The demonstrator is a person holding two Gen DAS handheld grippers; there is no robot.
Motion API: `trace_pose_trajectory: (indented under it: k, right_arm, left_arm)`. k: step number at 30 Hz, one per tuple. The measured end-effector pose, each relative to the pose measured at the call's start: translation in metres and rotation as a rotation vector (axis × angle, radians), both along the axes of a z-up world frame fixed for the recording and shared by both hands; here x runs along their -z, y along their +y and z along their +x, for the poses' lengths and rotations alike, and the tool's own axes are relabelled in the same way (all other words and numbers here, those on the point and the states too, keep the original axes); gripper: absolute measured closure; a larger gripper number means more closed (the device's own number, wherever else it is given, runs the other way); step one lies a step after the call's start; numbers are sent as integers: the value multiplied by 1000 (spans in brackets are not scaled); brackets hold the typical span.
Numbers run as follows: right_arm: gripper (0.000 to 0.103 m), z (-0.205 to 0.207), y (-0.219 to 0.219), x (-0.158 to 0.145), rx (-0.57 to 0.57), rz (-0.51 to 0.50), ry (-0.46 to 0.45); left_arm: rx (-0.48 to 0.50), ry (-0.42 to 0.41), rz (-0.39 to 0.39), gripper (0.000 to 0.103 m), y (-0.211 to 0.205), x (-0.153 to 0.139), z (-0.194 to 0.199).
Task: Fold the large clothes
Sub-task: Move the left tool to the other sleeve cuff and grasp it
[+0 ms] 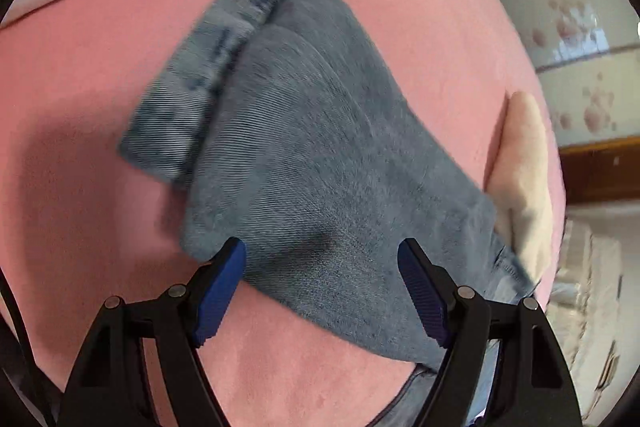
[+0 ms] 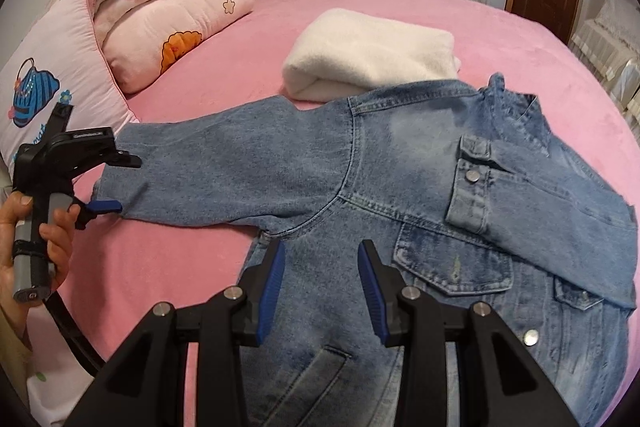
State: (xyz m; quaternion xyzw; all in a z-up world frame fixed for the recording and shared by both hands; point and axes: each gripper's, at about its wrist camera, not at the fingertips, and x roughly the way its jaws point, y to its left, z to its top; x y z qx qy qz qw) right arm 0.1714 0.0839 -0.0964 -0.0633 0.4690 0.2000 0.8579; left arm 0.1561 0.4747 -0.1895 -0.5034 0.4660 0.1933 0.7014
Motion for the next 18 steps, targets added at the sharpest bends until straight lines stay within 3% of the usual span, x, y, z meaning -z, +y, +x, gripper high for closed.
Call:
trace_pose_trajectory:
  k: [4, 8, 11, 16, 17, 18]
  right_arm:
    - [65, -2, -2, 10, 5, 15, 40]
    - [65, -4, -4, 22, 19, 21, 83]
    - [65, -5, -5, 26, 21, 28, 103]
    - [65, -9, -5, 28, 16, 28, 105]
    - [65, -9, -6, 29, 15, 28, 107]
    - [65, -9, -6, 30, 14, 28, 112]
  left_arm:
    - [-79, -4, 53, 26, 9, -11, -16]
    - [-194, 162, 87, 26, 23, 2, -36]
    - [-260, 128, -8, 26, 35, 14, -45]
    - [-232, 66, -102, 26, 37, 31, -29]
    - [-225, 52, -103, 27, 34, 31, -25]
    - [-214, 29, -97, 47, 32, 30, -20]
